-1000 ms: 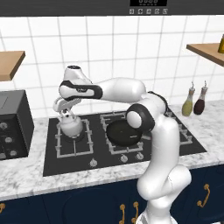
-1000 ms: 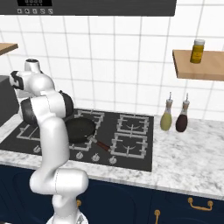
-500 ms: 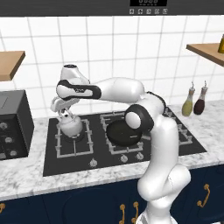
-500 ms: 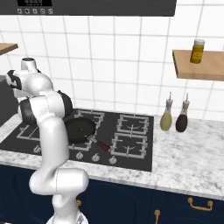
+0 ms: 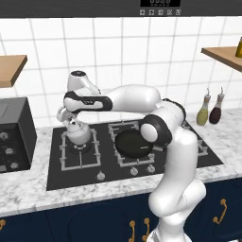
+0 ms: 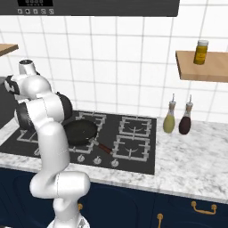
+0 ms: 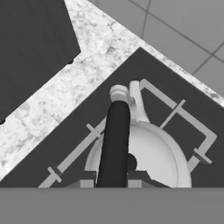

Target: Pick the kettle from the counter and place it on a stove burner. Then turn the burner on.

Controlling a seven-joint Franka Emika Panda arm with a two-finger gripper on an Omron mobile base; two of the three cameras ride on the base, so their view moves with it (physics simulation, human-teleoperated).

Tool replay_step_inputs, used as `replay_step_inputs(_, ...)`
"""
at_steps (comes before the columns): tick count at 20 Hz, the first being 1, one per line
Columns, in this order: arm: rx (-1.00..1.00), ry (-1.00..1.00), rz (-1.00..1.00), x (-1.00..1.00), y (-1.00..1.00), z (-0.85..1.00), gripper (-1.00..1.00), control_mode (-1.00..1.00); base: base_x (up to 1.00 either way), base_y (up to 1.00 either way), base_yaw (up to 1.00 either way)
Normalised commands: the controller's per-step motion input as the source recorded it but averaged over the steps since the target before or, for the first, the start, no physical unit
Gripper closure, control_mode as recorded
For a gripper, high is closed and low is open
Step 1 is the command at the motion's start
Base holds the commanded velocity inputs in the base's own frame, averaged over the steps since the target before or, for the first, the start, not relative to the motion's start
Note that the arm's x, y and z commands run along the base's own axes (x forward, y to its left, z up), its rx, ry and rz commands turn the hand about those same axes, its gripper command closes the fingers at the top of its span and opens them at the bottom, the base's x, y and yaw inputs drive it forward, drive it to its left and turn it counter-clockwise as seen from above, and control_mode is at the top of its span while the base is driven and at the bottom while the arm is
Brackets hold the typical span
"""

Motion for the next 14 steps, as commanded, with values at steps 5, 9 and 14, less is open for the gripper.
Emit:
replay_step_inputs(5, 0.14, 0.0, 0.0, -0.03, -0.04, -0.01, 1.0, -1.0, 0.0, 0.0, 0.0)
replay_step_inputs(9, 0.01, 0.01, 0.0, -0.1, -0.06, 0.0, 1.0, -1.0, 0.0, 0.0, 0.0)
replay_step_inputs(14, 0.0, 0.0, 0.0, 0.0, -0.01, -0.19, 1.0, -1.0, 0.0, 0.0, 0.0)
